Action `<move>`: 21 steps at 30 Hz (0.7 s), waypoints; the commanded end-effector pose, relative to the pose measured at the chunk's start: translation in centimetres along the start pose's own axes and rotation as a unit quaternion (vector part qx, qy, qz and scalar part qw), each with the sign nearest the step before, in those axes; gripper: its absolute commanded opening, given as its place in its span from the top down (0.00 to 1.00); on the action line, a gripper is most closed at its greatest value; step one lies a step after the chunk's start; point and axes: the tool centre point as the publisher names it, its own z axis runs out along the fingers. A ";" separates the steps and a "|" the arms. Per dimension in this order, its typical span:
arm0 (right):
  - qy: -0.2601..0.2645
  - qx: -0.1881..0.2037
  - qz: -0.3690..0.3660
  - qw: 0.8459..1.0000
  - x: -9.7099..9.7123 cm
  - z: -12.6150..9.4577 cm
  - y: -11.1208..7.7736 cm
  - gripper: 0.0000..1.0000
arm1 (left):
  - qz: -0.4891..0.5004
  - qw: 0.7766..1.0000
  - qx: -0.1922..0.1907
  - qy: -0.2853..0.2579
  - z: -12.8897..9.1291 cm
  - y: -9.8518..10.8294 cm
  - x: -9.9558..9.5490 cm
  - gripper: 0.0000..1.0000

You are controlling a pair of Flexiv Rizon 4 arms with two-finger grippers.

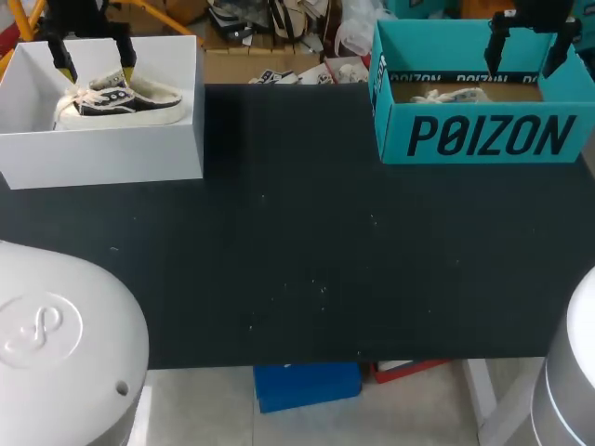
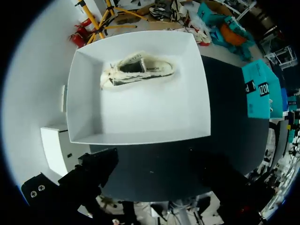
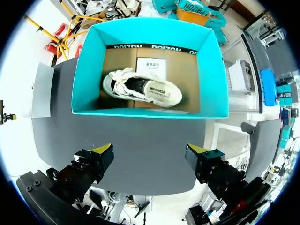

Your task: Take the shoe out of the shoebox, open the shoe tongue, remove and reinsert the insole, then place the shoe into the shoebox

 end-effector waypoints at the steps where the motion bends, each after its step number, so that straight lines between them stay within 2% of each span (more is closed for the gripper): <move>1: 0.000 0.000 0.000 1.000 0.0 0.0 0.0 0.00 | 0.000 1.000 0.000 0.000 0.0 0.0 0.0 0.00; 16: 0.000 0.000 0.000 1.000 0.0 0.0 0.0 0.00 | 0.000 1.000 0.000 0.000 0.0 0.0 0.0 0.00; 21: 0.000 0.000 0.000 1.000 0.0 0.0 0.0 0.00 | 0.080 0.996 0.003 -0.033 0.4 0.0 0.1 0.00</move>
